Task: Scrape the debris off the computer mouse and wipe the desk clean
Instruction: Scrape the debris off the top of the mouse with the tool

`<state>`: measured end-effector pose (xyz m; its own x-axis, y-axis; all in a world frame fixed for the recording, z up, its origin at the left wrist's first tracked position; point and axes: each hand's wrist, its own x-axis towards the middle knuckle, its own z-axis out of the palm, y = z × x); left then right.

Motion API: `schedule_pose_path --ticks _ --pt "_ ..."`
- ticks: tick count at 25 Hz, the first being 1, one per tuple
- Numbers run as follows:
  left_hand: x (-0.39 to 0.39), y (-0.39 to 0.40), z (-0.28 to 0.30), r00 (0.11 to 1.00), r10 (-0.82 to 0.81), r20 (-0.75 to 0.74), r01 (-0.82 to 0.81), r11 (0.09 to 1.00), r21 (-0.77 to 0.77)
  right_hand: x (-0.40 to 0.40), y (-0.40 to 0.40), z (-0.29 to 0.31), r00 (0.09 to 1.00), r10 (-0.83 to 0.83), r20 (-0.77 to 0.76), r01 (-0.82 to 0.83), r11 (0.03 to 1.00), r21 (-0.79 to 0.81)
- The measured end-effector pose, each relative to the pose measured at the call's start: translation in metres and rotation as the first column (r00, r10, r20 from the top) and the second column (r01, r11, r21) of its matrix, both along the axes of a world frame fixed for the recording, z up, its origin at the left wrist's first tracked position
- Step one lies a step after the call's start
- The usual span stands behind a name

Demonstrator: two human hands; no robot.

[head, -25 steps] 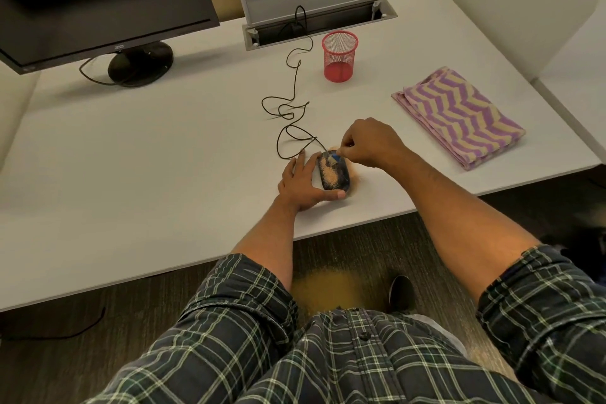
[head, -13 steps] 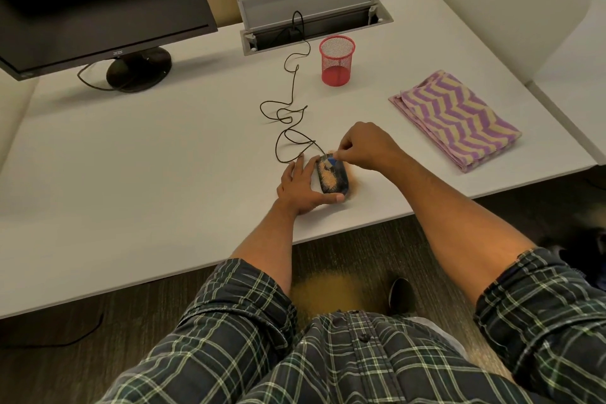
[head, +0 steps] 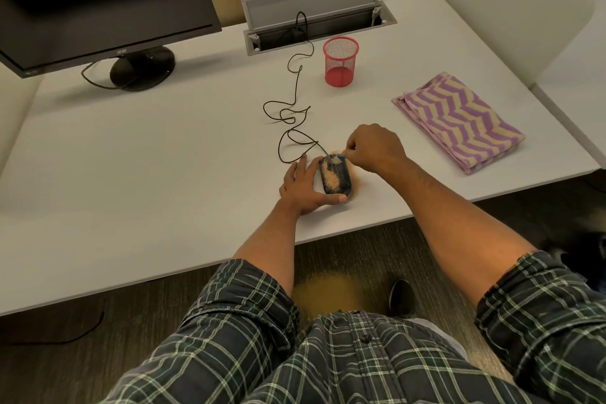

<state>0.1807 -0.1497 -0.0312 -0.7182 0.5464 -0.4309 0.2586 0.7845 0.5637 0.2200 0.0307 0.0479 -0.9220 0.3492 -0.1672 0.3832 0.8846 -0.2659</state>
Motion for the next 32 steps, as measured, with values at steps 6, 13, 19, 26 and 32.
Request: schedule_pose_path --ticks 6,13,19,26,32 --pt "-0.001 0.001 0.0 1.0 -0.01 -0.004 0.01 1.0 -0.02 -0.001 0.003 0.002 0.994 0.103 -0.025 -0.106 0.966 -0.236" --pt "-0.001 0.001 0.001 1.0 -0.005 0.0 0.005 1.0 -0.015 -0.001 0.007 -0.004 0.999 0.015 -0.048 -0.023 0.985 -0.173" --pt "-0.001 0.0 -0.002 1.0 0.005 -0.009 -0.005 1.0 -0.008 -0.002 0.009 -0.003 1.0 -0.017 0.009 0.018 0.998 -0.065" --pt "-0.001 0.001 -0.002 1.0 -0.009 -0.017 0.008 1.0 -0.028 -0.002 0.003 -0.003 0.999 0.003 -0.034 -0.008 0.991 -0.133" --pt "-0.001 0.0 -0.001 1.0 -0.012 -0.008 0.011 1.0 -0.026 -0.001 0.015 -0.002 1.0 0.009 0.013 -0.005 0.97 -0.242"
